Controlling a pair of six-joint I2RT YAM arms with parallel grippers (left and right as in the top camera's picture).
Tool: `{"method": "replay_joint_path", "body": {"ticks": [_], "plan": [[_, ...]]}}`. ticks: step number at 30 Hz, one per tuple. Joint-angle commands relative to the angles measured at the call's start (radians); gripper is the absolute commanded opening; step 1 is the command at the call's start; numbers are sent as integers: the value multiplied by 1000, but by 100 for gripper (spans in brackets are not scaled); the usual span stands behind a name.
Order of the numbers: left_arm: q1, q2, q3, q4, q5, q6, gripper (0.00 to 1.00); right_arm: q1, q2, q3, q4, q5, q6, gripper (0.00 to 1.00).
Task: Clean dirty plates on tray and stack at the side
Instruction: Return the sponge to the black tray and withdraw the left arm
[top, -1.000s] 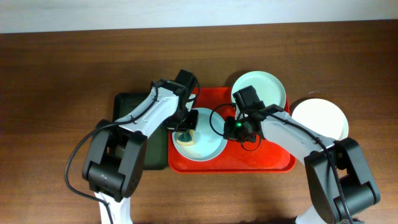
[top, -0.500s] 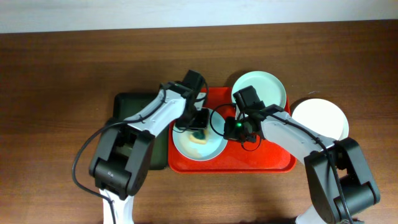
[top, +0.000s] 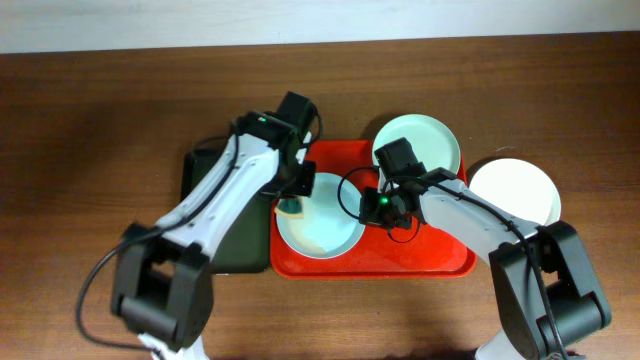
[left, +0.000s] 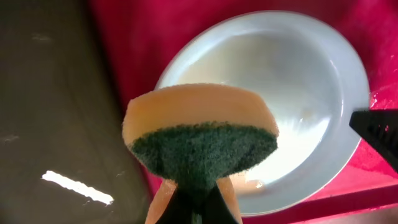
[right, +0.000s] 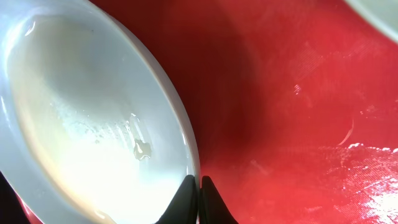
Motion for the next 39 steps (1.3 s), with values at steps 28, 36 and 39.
{"method": "replay_joint_path", "body": {"ticks": [28, 36, 39], "plan": [[273, -180, -315, 121, -49, 47, 61, 5, 10, -4, 8, 2, -6, 23], [417, -516, -219, 58, -49, -80, 99, 5, 11, -6, 11, 6, -5, 31], [523, -607, -219, 23, -50, -79, 99, 6, 11, -27, 37, 32, -1, 30]]}}
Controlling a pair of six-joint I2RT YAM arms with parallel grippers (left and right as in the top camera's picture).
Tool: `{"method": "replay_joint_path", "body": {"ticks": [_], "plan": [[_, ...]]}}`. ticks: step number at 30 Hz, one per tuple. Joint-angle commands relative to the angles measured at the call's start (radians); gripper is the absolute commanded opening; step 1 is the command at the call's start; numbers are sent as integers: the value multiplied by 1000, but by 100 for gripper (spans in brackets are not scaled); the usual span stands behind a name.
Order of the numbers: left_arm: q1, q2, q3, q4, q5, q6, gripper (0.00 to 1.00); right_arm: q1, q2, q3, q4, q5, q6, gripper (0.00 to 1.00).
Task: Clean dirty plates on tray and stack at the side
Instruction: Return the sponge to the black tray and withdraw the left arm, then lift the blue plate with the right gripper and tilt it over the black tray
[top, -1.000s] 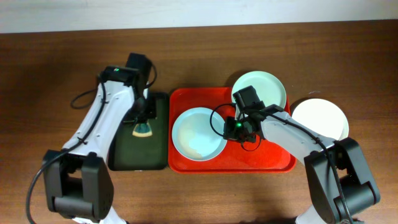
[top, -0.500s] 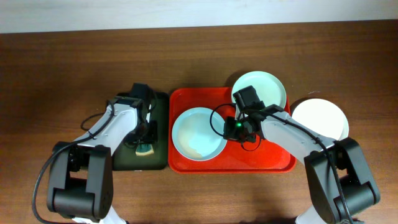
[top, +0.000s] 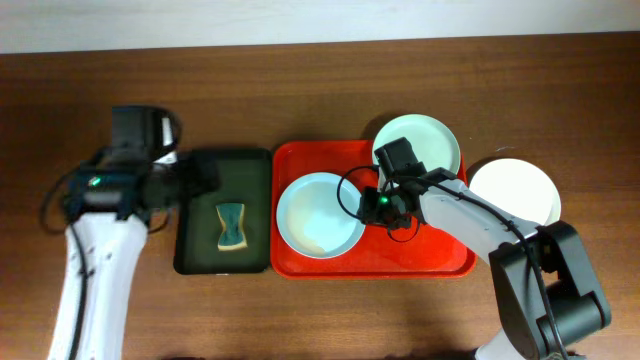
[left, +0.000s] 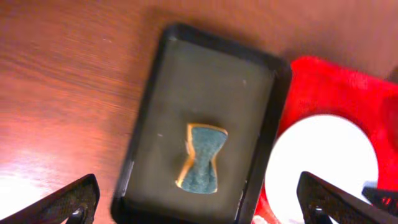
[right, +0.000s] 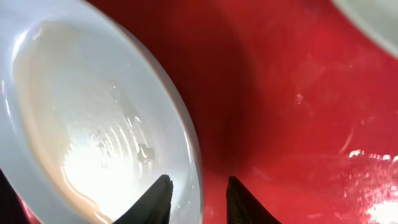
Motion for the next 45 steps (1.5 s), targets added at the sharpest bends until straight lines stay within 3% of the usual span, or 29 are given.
{"method": "replay_joint_path", "body": {"ticks": [1, 3, 5, 9, 32, 36, 45], "plan": [[100, -73, 14, -36, -2, -22, 99, 5, 11, -32, 30, 27, 18, 30], [131, -74, 14, -52, -11, -22, 99, 5, 11, -34, 32, 27, 18, 29], [134, -69, 14, -56, -11, -22, 99, 5, 11, -34, 32, 28, 18, 17], [134, -69, 14, -56, -11, -22, 99, 5, 11, -34, 39, 28, 17, 4], [134, -69, 14, -56, -11, -22, 99, 4, 11, -33, -1, 43, 41, 4], [134, -69, 14, -56, -11, -22, 99, -25, 6, 19, -115, 42, 57, 4], [134, -69, 14, -56, -11, -22, 99, -34, -87, 352, -438, 47, 21, 4]]}}
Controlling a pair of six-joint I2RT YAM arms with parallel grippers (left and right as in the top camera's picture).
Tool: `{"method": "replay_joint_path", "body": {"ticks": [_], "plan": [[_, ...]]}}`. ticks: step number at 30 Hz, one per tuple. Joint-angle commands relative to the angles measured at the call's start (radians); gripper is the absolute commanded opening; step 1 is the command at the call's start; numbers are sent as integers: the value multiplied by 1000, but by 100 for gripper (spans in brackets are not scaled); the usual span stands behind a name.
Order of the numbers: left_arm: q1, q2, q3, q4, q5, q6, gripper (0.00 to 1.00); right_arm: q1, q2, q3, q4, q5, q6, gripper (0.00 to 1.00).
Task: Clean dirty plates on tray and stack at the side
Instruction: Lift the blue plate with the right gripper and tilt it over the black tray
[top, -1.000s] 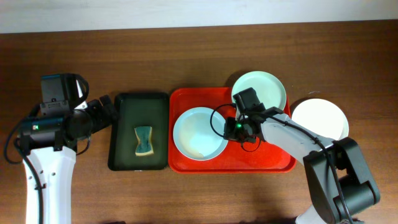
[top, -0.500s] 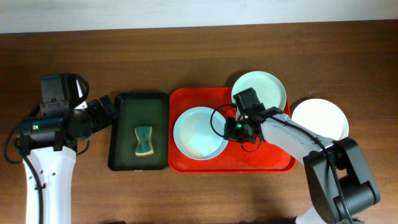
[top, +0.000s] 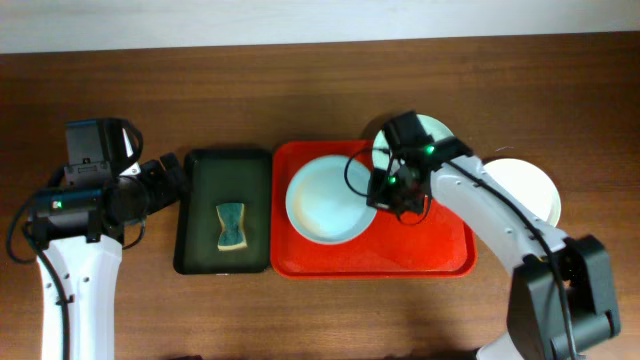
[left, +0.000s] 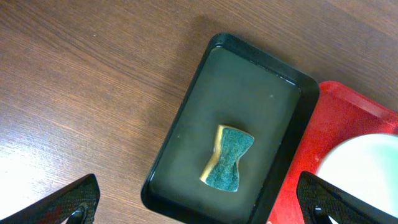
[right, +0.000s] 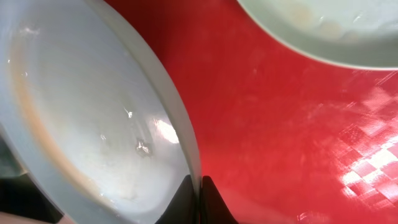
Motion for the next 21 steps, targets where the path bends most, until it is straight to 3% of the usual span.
{"method": "replay_joint_path", "body": {"ticks": [1, 8, 12, 21], "plan": [[4, -1, 13, 0, -7, -10, 99, 1, -35, 90, -35, 7, -4, 4], [4, -1, 13, 0, -7, -10, 99, 191, -31, 99, 91, 283, 135, 4], [4, -1, 13, 0, -7, -10, 99, 353, -7, 99, 211, 435, 137, 4], [4, -1, 13, 0, -7, -10, 99, 534, 65, 99, 334, 552, 138, 4]]}}
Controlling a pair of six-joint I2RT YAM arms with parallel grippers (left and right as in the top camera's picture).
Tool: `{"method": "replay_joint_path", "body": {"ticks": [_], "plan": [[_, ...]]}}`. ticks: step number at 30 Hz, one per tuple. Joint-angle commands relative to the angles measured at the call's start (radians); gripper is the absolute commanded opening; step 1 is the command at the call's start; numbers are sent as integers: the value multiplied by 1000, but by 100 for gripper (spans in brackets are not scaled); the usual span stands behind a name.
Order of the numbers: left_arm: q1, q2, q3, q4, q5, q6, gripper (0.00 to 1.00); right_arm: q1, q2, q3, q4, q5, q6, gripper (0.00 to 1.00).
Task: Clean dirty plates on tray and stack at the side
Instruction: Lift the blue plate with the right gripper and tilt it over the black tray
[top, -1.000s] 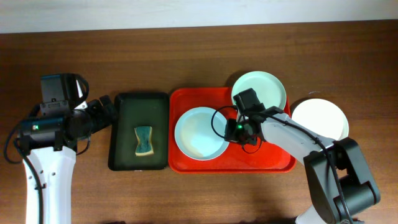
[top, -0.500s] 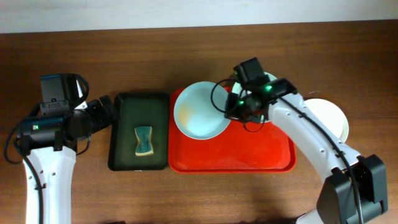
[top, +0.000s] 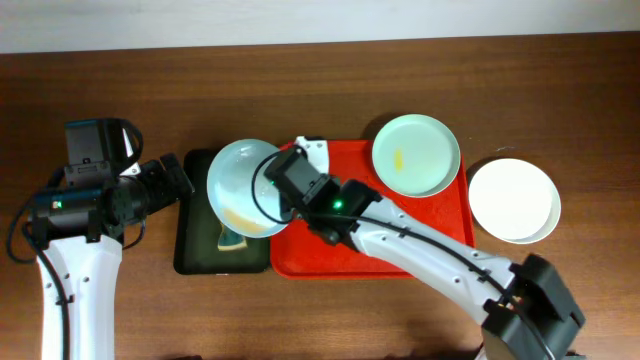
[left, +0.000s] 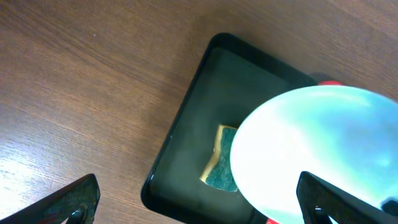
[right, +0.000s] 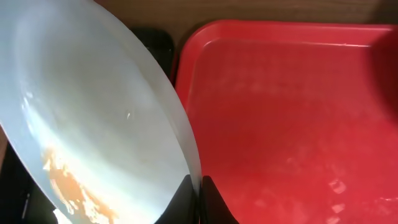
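My right gripper (right: 199, 186) is shut on the rim of a pale green plate (top: 243, 187), held tilted over the black tray (top: 190, 235); orange liquid pools at the plate's low edge (right: 68, 180). The plate hides most of the green-and-yellow sponge (left: 219, 167) lying in the black tray (left: 186, 124). A second pale green plate (top: 416, 154) with a yellow smear rests on the red tray (top: 400, 260) at its back right. A white plate (top: 514, 199) sits on the table right of the red tray. My left gripper (left: 198, 208) is open, high above the table left of the black tray.
The wooden table (top: 560, 90) surrounds both trays. The red tray (right: 298, 112) holds nothing under the right wrist. My left arm (top: 85, 200) stands at the far left and my right arm (top: 420, 245) stretches across the red tray.
My right gripper has carried the plate from the red tray to the left, and now holds it tilted over the black tray and sponge. The left arm has not moved.
My left gripper held the sponge at the plate on the red tray while the right gripper pinched the plate's rim. Then the sponge lay in the black tray, the left arm was back at the left and the right gripper was open. The right gripper then shut on the rim; the plate now tilts over the black tray.
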Motion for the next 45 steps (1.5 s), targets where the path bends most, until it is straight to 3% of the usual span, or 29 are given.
{"method": "replay_joint_path", "body": {"ticks": [1, 9, 11, 16, 23, 26, 35, 43, 45], "plan": [[4, -1, 13, -1, -7, -10, 99, 42, 20, 17, 7, 45, 12, 4], [4, -1, 13, -1, -7, -10, 99, 83, 20, 17, -2, 45, 2, 4], [4, -1, 13, -1, -7, -10, 99, 87, 20, 17, -8, 46, -64, 4], [4, -1, 13, -1, -7, -10, 99, 89, 8, 18, -4, 167, -80, 4], [4, -1, 13, -1, -7, -10, 99, 88, 0, 21, 190, 275, -285, 4], [4, -1, 13, -1, -7, -10, 99, 88, 0, 21, 226, 370, -301, 4], [4, -1, 13, -1, -7, -10, 99, 88, 0, 21, 467, 371, -759, 4], [4, -1, 13, -1, -7, -10, 99, 95, -3, 21, 552, 397, -895, 4], [4, -1, 13, -1, -7, -10, 99, 116, -11, 21, 605, 504, -918, 4]]}}
